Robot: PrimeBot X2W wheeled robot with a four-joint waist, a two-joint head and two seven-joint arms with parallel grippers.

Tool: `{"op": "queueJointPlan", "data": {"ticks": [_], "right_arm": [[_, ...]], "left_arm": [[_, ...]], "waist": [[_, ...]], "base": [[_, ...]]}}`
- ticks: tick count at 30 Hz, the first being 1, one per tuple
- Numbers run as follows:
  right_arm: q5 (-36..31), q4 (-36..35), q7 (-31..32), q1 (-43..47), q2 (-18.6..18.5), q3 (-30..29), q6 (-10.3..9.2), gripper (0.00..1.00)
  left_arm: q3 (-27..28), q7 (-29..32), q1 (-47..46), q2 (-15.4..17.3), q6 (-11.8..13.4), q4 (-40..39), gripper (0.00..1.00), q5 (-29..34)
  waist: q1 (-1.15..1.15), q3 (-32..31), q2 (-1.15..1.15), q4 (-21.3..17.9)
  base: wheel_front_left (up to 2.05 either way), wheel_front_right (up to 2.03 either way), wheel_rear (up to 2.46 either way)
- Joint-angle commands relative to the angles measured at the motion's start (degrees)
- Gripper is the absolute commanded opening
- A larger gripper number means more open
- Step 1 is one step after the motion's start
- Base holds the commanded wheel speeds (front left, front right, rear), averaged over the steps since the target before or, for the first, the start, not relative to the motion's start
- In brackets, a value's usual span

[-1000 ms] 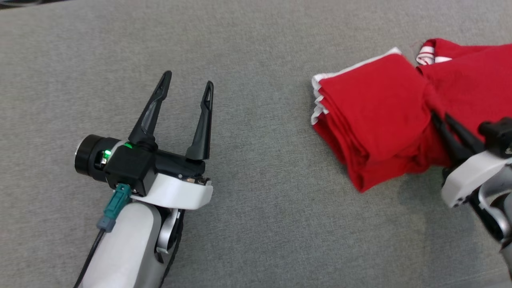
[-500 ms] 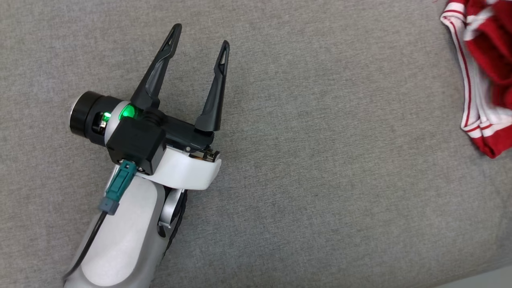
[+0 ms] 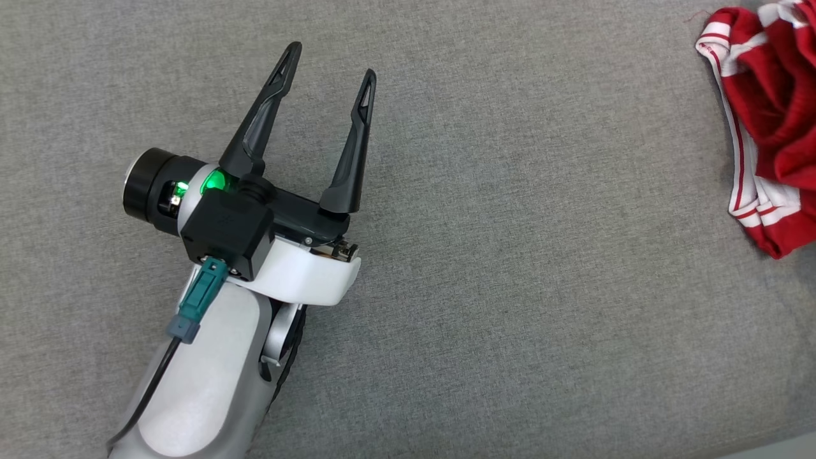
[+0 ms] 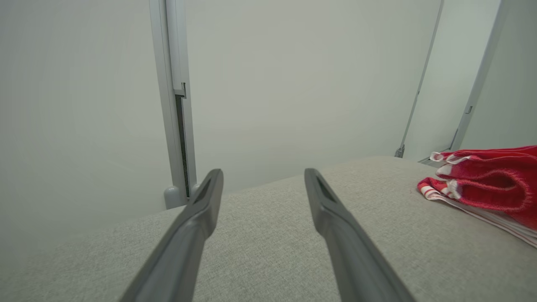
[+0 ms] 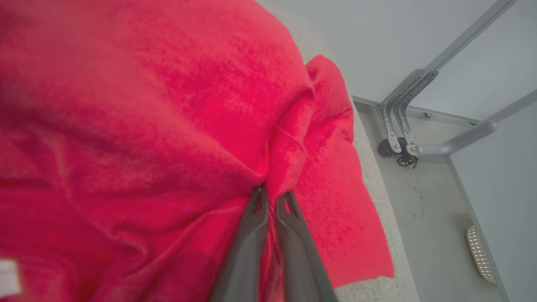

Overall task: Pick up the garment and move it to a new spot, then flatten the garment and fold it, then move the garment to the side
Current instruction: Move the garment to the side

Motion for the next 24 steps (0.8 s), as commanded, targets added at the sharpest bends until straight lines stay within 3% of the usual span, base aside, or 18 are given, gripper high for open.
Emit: {"op": "queueJointPlan", "data": {"ticks": [1,6,7,8,9,17,22,24], "right_arm": [[0.9,1.2,-0.4,1.2,-1.0,-0.1,-0.13,0.00],[-0.1,3.3,-1.9,2.0,-3.3,0.1,-0.13,0.00],[-0.4,4.1,-2.9,1.8,-3.4,-0.5,-0.13,0.27],[-0.8,4.9,-3.6,1.7,-3.1,-0.9,-0.13,0.90],[-1.3,5.4,-4.6,1.5,-2.7,-1.3,-0.13,1.00],[-4.5,5.6,-10.2,2.7,1.0,-6.7,-0.13,1.00],[-7.3,-2.6,-11.9,6.6,6.8,-11.9,-0.13,1.00],[-10.1,-9.6,-11.7,10.4,11.5,-14.2,-0.13,1.00]], "left_arm": [[0.0,-0.3,0.1,0.0,0.3,0.3,1.00,-0.5],[-0.2,-0.7,1.0,-0.2,0.5,0.9,1.00,-1.0],[-0.2,-0.8,1.3,-0.2,0.6,1.1,1.00,-1.2],[-0.1,-0.9,1.5,-0.2,0.7,1.4,1.00,-1.5],[0.0,-1.0,1.8,-0.2,0.8,1.7,1.00,-1.6],[1.1,-1.5,6.2,0.1,1.7,3.9,1.00,-3.5],[2.4,-1.6,10.1,0.8,3.0,4.1,1.00,-4.8],[3.7,-1.4,12.8,1.6,3.9,4.1,1.00,-5.7]], "waist": [[0.00,-0.5,0.00,0.4],[0.00,-1.9,0.00,0.8],[0.00,-2.4,0.00,0.9],[0.00,-2.9,0.00,0.9],[0.00,-3.6,0.00,0.9],[0.00,-10.6,0.00,0.8],[0.00,-15.4,0.00,1.5],[0.00,-17.6,0.00,2.3]], "base": [[0.00,0.00,0.00],[0.00,0.00,0.00],[0.00,0.00,0.00],[0.00,0.00,0.00],[0.00,0.00,0.00],[0.00,0.00,0.00],[0.00,0.00,0.00],[0.00,0.00,0.00]]}}
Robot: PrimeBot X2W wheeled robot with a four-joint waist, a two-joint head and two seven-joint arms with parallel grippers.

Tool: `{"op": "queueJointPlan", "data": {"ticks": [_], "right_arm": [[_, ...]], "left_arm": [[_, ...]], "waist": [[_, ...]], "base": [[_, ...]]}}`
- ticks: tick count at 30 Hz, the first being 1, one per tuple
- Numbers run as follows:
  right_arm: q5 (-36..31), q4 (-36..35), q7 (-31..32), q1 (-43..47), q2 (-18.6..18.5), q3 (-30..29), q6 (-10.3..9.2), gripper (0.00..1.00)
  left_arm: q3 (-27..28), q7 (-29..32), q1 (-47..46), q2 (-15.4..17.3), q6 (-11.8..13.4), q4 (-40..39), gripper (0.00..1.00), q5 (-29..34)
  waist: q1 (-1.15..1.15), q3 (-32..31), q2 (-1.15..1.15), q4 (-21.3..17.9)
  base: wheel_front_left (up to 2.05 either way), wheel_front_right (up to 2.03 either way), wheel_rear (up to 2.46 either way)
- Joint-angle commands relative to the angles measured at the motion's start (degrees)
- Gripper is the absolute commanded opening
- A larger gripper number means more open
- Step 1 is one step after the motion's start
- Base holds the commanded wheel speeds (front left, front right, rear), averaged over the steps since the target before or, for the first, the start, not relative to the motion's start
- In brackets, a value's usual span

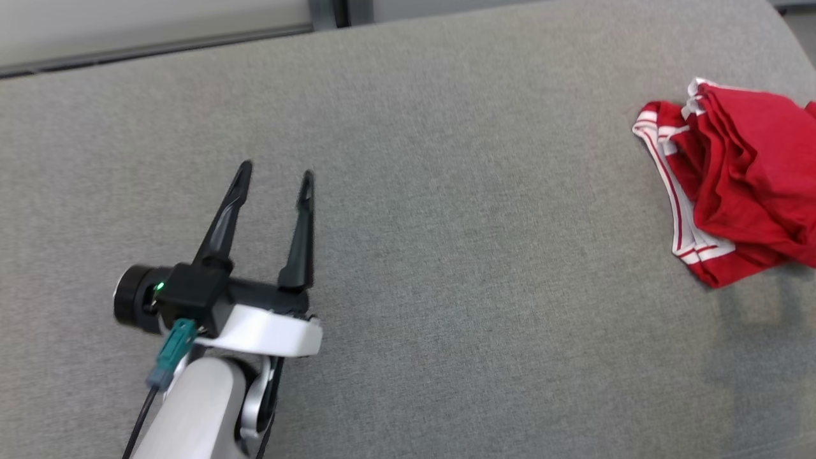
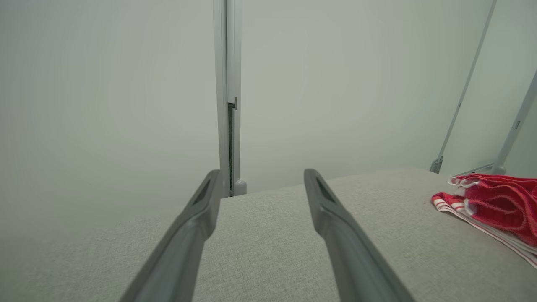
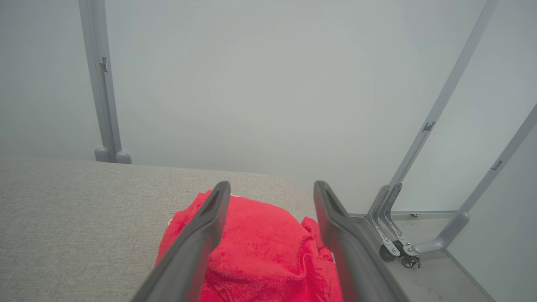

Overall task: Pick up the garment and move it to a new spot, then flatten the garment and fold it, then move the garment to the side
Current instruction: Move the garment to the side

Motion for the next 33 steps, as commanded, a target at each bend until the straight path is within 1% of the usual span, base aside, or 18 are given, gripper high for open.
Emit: {"op": "queueJointPlan", "data": {"ticks": [1,6,10,13,17,22,29,33], "right_arm": [[-1.1,-2.4,0.4,1.9,1.6,-0.5,-0.13,1.00],[-4.9,-14.3,3.9,9.0,9.7,-1.0,-0.13,1.00],[-6.3,-20.8,7.0,13.7,14.4,-0.4,-0.13,1.00],[-7.2,-24.4,9.2,16.3,16.6,-0.5,-0.13,1.00],[-7.8,-27.4,11.5,19.1,18.0,-0.6,-0.13,1.00],[-8.0,-29.3,13.2,22.7,19.3,-1.1,-0.13,1.00],[-7.4,-30.9,14.9,28.1,21.0,-2.4,-0.13,1.00],[-7.4,-31.6,15.5,29.7,21.7,-2.9,-0.13,1.00]], "left_arm": [[0.6,0.0,1.4,0.6,0.5,0.0,1.00,-0.5],[2.7,0.2,5.7,1.6,1.7,-0.6,1.00,-2.4],[3.8,0.1,8.3,2.3,2.0,-0.8,1.00,-3.4],[4.3,0.0,9.9,2.7,2.2,-0.8,1.00,-4.0],[4.2,-0.1,11.6,3.0,2.6,-0.6,1.00,-4.0],[4.0,-0.3,14.2,3.9,2.0,0.2,1.00,-4.2],[3.8,-0.1,18.3,5.0,1.8,1.3,1.00,-4.8],[3.7,0.3,19.6,5.3,1.9,1.4,1.00,-5.1]], "waist": [[0.00,-2.5,0.00,1.2],[0.00,-5.3,0.00,3.6],[0.00,-7.0,0.00,6.1],[0.00,-8.1,0.00,7.9],[0.00,-9.6,0.00,9.5],[0.00,-12.9,0.00,10.7],[0.00,-18.2,0.00,10.9],[0.00,-19.2,0.00,10.9]], "base": [[0.00,0.00,0.00],[0.00,0.00,0.00],[0.00,0.00,0.00],[0.00,0.00,0.00],[0.00,0.00,0.00],[0.00,0.00,0.00],[0.00,0.00,0.00],[0.00,0.00,0.00]]}}
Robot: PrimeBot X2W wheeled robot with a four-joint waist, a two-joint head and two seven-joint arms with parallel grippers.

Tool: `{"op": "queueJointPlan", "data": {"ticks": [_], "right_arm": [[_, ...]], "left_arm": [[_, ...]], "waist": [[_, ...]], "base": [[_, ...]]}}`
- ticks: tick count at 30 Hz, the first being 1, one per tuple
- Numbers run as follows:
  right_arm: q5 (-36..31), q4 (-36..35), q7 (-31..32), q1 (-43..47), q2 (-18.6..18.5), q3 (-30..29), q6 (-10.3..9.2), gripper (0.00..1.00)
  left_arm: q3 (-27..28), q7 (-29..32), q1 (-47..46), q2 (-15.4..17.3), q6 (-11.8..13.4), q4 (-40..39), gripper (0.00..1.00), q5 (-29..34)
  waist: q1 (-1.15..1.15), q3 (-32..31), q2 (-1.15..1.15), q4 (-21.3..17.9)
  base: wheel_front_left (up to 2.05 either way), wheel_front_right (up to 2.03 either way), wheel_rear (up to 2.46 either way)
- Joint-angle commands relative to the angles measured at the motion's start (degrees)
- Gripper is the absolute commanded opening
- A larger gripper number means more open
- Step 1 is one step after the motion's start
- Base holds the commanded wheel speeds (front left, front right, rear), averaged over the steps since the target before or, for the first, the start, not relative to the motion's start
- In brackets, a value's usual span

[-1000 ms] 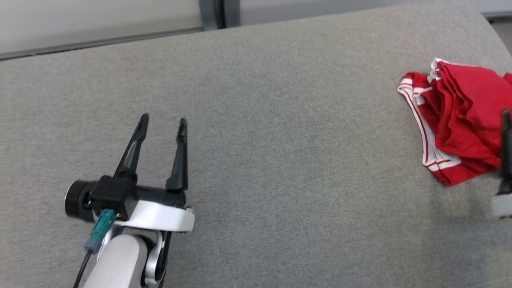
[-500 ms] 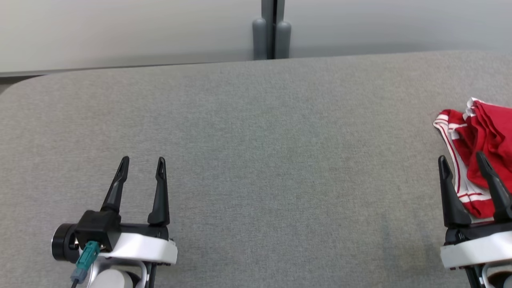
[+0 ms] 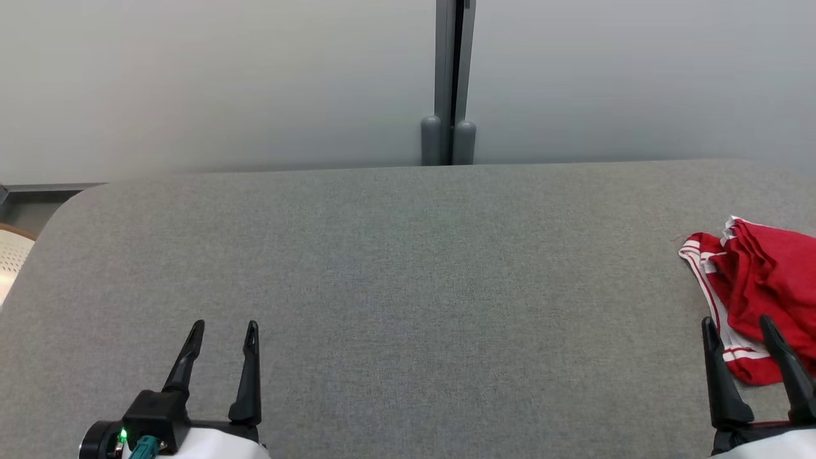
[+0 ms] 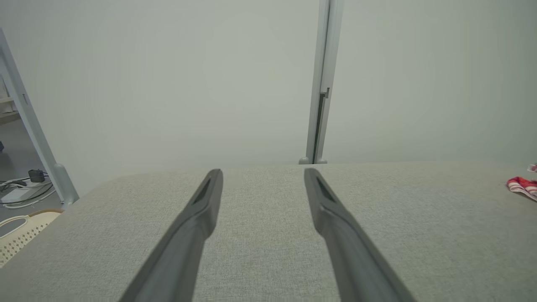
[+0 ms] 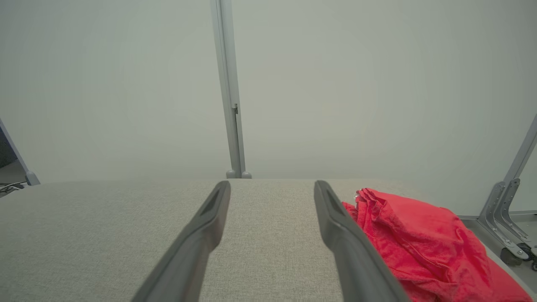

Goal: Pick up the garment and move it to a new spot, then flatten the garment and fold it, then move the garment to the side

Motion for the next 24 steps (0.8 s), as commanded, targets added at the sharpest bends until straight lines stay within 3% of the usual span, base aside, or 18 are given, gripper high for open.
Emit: {"op": "queueJointPlan", "data": {"ticks": [1,24], "right_arm": [[0.2,-0.2,0.4,0.5,0.0,-0.2,-0.13,1.00],[0.3,-1.5,1.5,0.3,0.9,-0.5,-0.13,1.00]], "left_arm": [[0.1,0.2,0.3,0.4,0.2,0.2,1.00,-0.2],[-0.8,0.5,-1.0,0.8,0.5,2.5,1.00,-0.9]], "waist": [[0.00,-0.5,0.00,0.0],[0.00,-0.4,0.00,0.3]], "base": [[0.00,0.00,0.00],[0.00,0.00,0.00]]}}
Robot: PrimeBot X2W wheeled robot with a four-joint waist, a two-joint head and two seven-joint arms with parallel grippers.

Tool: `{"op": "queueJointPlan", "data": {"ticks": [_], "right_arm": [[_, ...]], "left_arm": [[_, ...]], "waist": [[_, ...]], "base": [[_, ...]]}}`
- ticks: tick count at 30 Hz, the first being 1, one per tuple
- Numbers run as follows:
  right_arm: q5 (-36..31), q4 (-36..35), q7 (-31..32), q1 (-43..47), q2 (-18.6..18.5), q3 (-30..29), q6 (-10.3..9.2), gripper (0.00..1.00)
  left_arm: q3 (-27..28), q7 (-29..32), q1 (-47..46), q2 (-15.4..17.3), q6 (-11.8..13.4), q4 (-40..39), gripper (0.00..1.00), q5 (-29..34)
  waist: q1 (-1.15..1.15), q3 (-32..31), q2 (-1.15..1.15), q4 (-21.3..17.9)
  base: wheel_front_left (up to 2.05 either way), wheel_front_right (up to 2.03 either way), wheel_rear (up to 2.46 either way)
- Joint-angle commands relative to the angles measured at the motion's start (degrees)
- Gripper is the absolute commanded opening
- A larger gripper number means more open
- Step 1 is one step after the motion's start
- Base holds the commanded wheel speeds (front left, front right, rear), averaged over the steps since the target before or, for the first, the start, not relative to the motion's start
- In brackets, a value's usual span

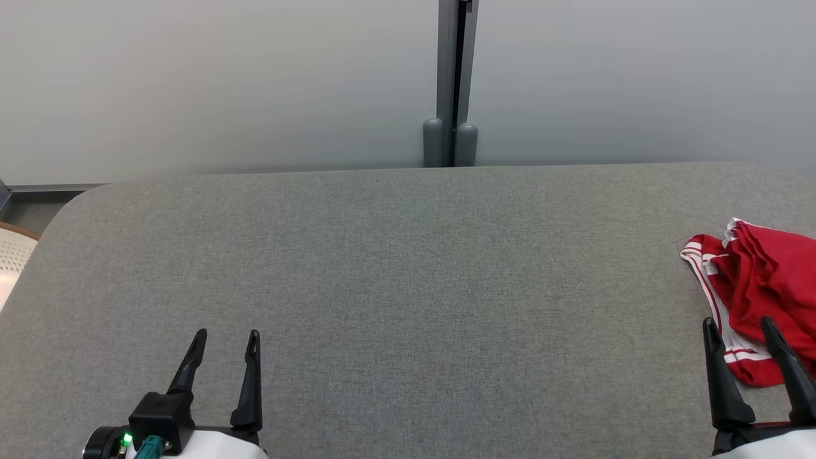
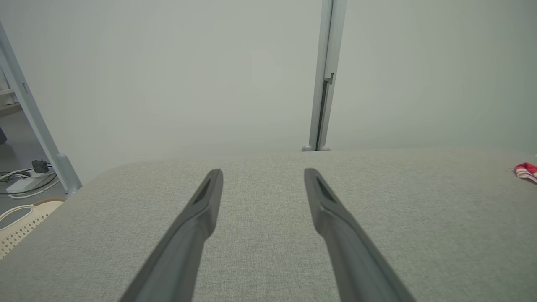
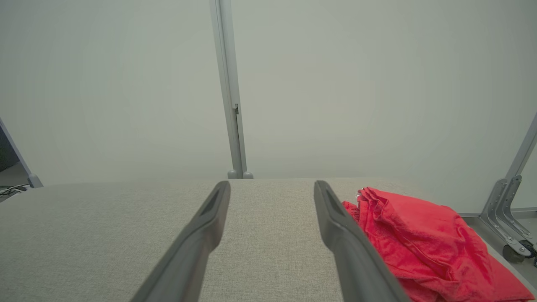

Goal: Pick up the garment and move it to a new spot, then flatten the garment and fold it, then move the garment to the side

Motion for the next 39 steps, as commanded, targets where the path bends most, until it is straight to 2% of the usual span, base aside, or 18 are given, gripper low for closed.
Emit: {"op": "queueJointPlan", "data": {"ticks": [1,8,9,12,39], "right_arm": [[0.0,-0.2,-0.3,-0.6,-0.2,0.1,-0.13,1.00],[0.2,-0.3,-0.4,-0.7,-0.1,0.2,-0.13,1.00],[0.0,-0.2,-0.1,-0.4,0.0,0.1,0.00,0.00],[0.8,1.0,-0.2,-0.3,0.3,0.3,0.00,0.00],[28.4,9.2,0.8,-6.2,0.7,0.2,-0.03,0.00]], "left_arm": [[0.0,-0.1,-1.1,0.4,0.3,0.0,1.00,-0.4],[-0.4,0.0,-1.6,0.5,0.1,0.2,1.00,-0.4],[-0.5,0.1,-0.9,0.1,0.2,0.2,0.00,-0.4],[-0.5,0.4,-0.4,-0.5,0.0,1.1,0.00,-1.2],[6.2,6.4,-3.4,-3.0,-5.5,3.3,0.00,-26.2]], "waist": [[0.00,0.1,0.00,0.1],[0.00,0.3,0.00,0.4],[0.00,0.3,0.00,0.4],[0.00,0.3,0.00,0.4],[0.00,0.6,0.00,-0.5]], "base": [[0.00,0.00,0.00],[0.00,0.00,0.00],[0.00,0.00,0.00],[0.00,0.00,0.00],[0.00,0.00,0.00]]}}
